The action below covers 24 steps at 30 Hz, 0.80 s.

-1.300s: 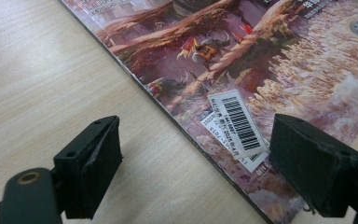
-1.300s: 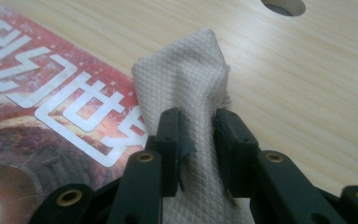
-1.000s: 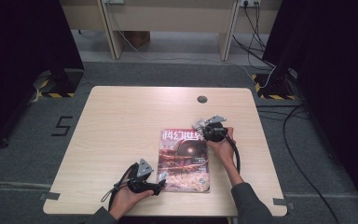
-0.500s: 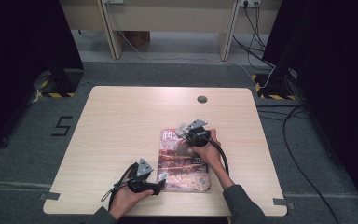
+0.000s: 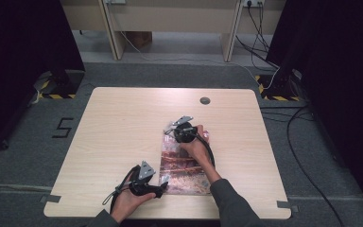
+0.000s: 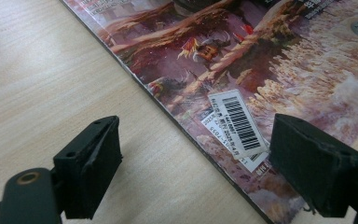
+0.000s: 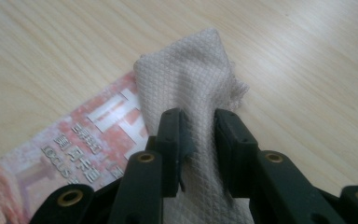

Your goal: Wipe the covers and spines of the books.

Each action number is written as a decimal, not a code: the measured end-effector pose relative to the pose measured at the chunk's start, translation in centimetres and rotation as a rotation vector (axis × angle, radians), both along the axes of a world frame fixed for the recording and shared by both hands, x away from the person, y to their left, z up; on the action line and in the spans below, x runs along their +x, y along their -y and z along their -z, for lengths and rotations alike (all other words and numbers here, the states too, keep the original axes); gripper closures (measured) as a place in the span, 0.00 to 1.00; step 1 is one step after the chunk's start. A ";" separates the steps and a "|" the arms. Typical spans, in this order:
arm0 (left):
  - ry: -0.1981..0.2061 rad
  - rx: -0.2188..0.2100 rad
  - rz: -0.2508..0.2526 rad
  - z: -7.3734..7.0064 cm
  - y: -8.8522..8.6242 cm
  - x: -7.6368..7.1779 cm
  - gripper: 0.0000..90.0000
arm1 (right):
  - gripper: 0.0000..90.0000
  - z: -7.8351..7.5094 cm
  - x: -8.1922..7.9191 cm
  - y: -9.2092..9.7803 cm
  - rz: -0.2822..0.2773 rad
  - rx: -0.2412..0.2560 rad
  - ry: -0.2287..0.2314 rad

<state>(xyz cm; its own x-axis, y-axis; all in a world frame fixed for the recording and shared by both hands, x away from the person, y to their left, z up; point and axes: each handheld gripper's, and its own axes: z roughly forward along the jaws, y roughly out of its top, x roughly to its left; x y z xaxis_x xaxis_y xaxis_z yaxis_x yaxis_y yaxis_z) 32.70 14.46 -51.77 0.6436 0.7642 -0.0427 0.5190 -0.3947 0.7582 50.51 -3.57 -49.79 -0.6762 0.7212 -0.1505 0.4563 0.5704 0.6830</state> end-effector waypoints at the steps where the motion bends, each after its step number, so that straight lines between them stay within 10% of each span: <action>1: 0.001 0.001 0.001 0.0 0.0 0.0 0.18 | 0.80 0.0 0.0 -0.3 -0.008 -0.003 0.001; 14: 0.008 -0.005 -0.006 0.1 0.0 -0.2 0.18 | 0.79 0.1 -4.6 1.3 -0.170 0.032 -0.025; 24: 0.010 0.003 -0.001 0.0 0.0 -0.4 0.18 | 0.78 -0.2 -4.4 7.3 -0.017 0.045 -0.060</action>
